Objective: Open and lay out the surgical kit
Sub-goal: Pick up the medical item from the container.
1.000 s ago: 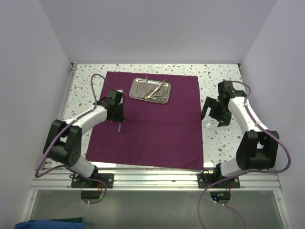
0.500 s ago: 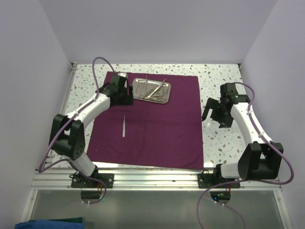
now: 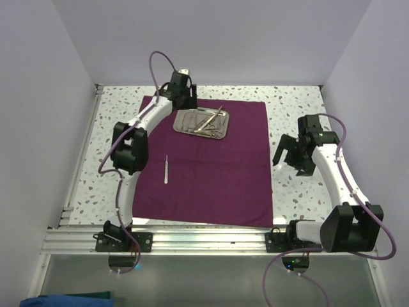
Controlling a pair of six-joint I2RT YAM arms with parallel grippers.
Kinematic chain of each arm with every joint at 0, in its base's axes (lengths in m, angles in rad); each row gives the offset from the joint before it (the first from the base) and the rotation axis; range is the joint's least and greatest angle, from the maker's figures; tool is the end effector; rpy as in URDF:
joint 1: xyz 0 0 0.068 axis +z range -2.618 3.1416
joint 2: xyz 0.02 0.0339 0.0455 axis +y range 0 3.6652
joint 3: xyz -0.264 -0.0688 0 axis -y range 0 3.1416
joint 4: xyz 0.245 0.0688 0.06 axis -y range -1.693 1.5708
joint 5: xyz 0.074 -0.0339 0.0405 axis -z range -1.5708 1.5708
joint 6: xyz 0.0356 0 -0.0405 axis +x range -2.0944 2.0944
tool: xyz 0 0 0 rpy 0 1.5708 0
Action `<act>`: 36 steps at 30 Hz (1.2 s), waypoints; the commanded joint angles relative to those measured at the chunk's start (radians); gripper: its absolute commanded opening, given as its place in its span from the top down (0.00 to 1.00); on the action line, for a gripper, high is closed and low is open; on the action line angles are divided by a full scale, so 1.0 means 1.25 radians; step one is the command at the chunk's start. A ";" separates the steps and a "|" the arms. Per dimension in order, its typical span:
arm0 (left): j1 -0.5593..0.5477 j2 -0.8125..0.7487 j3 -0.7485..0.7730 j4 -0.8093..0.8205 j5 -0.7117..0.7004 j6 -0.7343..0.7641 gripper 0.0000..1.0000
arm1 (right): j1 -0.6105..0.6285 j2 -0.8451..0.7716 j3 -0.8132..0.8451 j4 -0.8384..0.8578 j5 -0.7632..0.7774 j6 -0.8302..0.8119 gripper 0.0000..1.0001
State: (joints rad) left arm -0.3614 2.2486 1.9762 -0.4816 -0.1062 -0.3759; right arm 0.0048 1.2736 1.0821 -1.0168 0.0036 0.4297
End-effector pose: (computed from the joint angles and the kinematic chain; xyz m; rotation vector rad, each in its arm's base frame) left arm 0.4853 -0.1794 0.2361 -0.0705 2.3316 -0.2480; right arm 0.2335 0.0010 0.2757 0.5881 2.7221 0.1051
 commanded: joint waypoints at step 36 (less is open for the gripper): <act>-0.046 0.307 0.239 0.007 -0.140 0.048 0.95 | 0.001 0.056 0.029 -0.037 0.009 -0.035 0.02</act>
State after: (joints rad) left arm -0.4236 2.5958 2.2574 -0.4129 -0.2810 -0.3435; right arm 0.0055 1.3380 1.0992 -1.0920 0.0341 0.4019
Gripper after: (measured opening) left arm 0.110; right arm 0.982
